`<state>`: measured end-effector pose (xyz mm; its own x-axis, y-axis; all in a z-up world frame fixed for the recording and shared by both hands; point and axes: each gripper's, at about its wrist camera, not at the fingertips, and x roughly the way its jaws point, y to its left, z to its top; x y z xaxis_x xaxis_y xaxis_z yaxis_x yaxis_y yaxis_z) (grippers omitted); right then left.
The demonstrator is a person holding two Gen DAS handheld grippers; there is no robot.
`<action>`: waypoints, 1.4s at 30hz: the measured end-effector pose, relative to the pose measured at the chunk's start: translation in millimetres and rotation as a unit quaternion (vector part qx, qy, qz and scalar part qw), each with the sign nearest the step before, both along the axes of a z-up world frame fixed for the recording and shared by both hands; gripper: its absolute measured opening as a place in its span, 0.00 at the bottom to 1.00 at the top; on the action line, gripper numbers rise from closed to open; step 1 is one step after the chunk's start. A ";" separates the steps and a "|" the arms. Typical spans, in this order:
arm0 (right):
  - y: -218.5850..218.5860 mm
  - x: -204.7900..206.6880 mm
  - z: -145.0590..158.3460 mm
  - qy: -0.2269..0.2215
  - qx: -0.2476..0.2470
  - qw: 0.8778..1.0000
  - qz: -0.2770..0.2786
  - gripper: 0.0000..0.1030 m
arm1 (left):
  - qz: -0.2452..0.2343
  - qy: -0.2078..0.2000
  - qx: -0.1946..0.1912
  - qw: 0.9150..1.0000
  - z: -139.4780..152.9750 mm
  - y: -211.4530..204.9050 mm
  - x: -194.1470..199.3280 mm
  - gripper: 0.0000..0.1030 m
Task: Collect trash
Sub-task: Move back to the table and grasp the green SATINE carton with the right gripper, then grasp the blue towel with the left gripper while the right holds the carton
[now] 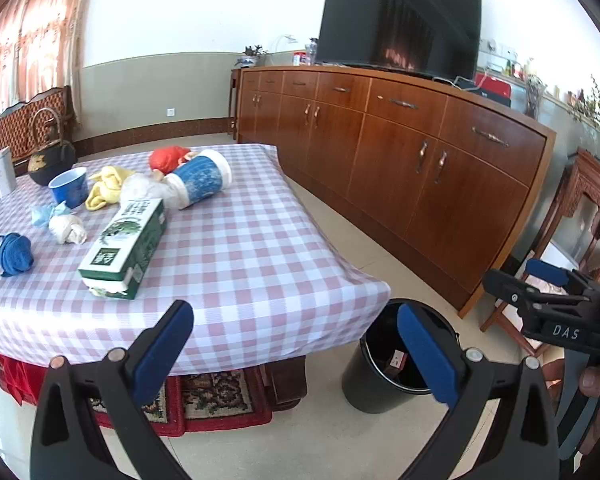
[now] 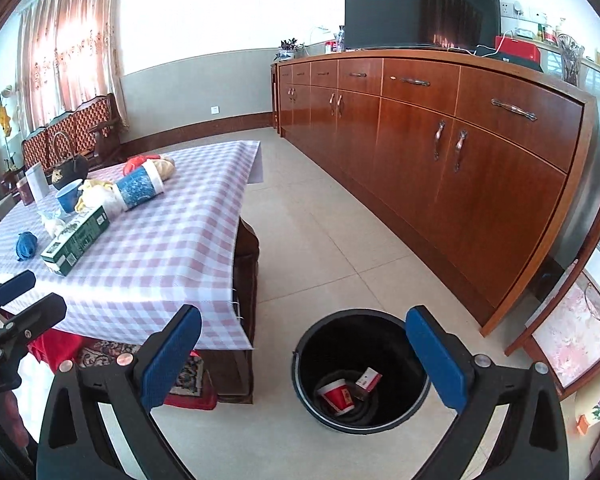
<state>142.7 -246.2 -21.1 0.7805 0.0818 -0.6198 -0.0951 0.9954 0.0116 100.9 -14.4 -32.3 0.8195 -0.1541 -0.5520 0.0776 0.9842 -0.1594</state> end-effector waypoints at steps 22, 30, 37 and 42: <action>274.1 47.5 -0.1 0.011 0.019 0.989 0.149 1.00 | 0.255 0.006 0.015 0.967 -10.9 202.8 -51.2 0.99; 334.6 85.7 -39.5 0.055 -0.006 0.988 0.143 1.00 | 0.276 0.022 0.007 0.961 -27.8 244.5 -41.4 0.99; 344.9 107.3 -60.4 0.078 0.002 0.988 0.134 0.84 | 0.270 0.032 -0.002 0.962 -37.4 252.0 -24.3 0.99; 339.8 107.5 -65.2 0.079 0.013 0.987 0.139 0.57 | 0.258 0.032 -0.003 0.966 -39.4 248.9 -11.2 0.98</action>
<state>250.1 93.6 -86.3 0.6190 0.2953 -0.7277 -0.3587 0.9306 0.0726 89.7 234.5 -71.7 0.7524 0.2632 -0.6038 -0.4335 0.8881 -0.1529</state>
